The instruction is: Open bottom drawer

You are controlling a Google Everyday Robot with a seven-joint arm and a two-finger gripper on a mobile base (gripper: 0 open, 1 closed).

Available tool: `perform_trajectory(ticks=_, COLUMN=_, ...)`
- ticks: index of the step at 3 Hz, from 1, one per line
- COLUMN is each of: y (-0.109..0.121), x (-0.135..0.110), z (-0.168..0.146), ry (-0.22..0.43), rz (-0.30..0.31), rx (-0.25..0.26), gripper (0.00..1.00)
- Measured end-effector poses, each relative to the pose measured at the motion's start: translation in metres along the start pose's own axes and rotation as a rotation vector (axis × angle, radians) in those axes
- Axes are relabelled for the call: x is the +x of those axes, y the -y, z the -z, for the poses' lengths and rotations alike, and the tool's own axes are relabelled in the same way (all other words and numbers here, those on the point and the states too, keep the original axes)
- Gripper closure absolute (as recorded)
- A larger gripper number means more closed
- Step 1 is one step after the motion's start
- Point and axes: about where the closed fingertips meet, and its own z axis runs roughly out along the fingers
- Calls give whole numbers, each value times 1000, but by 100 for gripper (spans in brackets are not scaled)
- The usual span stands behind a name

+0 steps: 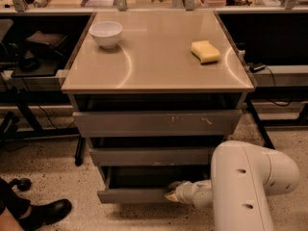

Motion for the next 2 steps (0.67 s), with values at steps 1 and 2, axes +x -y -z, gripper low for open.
perform_trajectory(ticks=1, y=-9, x=9, z=3, ry=14, rz=14, rx=-3, gripper=100)
perform_trajectory(ticks=2, y=-25, x=10, z=13, ry=22, rz=-8, rx=-15, gripper=100)
